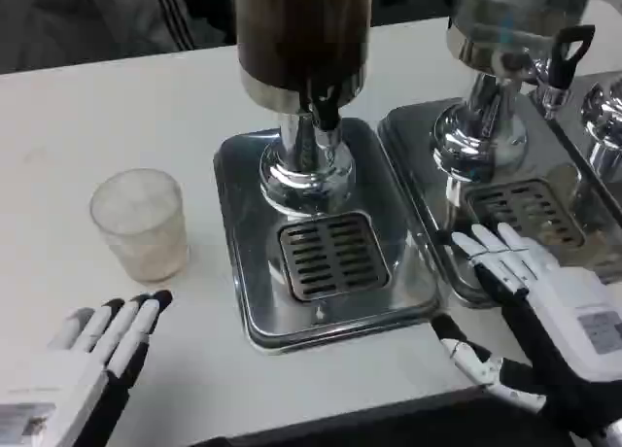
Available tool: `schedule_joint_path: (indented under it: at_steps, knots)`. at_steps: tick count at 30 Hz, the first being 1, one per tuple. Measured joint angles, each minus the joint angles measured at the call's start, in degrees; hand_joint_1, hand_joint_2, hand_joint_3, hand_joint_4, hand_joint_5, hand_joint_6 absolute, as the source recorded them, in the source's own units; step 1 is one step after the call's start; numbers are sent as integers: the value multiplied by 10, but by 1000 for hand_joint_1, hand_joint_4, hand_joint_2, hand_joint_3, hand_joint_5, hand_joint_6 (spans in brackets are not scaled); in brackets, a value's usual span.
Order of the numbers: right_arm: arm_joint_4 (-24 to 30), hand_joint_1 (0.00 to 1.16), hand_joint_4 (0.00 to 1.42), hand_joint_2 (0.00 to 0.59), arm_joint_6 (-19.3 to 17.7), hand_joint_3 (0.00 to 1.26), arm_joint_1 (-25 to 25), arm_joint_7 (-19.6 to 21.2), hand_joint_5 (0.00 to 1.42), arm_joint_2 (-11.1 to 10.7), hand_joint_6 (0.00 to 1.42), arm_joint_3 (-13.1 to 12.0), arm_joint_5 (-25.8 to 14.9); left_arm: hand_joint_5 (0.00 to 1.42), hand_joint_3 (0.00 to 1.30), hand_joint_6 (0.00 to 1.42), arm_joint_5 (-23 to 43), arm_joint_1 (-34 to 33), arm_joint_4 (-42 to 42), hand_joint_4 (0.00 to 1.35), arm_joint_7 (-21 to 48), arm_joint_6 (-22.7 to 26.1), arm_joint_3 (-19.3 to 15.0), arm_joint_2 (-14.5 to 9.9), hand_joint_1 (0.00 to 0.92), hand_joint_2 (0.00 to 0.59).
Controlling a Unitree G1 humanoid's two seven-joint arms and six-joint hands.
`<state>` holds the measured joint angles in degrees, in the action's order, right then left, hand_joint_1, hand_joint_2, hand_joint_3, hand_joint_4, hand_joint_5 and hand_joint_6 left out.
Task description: Grasp the cup under the faucet to collect the drink, then remove the cup.
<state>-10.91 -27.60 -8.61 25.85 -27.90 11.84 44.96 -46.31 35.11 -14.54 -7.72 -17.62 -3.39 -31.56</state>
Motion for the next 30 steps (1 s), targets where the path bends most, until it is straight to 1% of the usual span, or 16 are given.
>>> schedule_joint_path:
  at_steps: [16, 18, 20, 21, 23, 26, 30]
  knots:
    - [-3, 309, 100, 434, -1, 156, 2, 0, 61, 4, 95, 0, -10, 0, 0, 0, 11, -3, 8, 0, 10, -5, 0, 0, 0, 49]
    - [-3, 310, 103, 435, -1, 156, 2, 0, 65, 4, 95, -1, -17, 0, 0, 0, 15, -2, 13, 0, -2, -16, -1, 2, 0, 47]
    - [-3, 312, 115, 436, -1, 157, 2, 0, 71, 7, 95, -1, -26, 0, 0, 0, 36, -2, 18, 0, -28, -46, -6, 6, 0, 35]
    - [-3, 312, 116, 436, -1, 159, 3, 0, 71, 8, 95, -1, -27, 0, 0, 0, 37, -3, 18, 0, -30, -48, -7, 6, 0, 33]
    - [-2, 313, 117, 436, 1, 161, 3, 0, 72, 12, 95, -1, -27, 0, 0, 0, 55, -8, 34, 0, -42, -70, -12, 6, 0, 31]
    - [2, 322, 128, 430, 11, 165, 3, 0, 73, 30, 95, 3, -26, 0, 0, 0, 82, -40, 91, 0, -70, -107, -23, 6, 0, 19]
    - [7, 330, 139, 429, 17, 165, 3, 0, 83, 41, 95, 5, -24, 0, 0, 0, 97, -77, 150, 0, -100, -143, -26, 6, 0, 15]
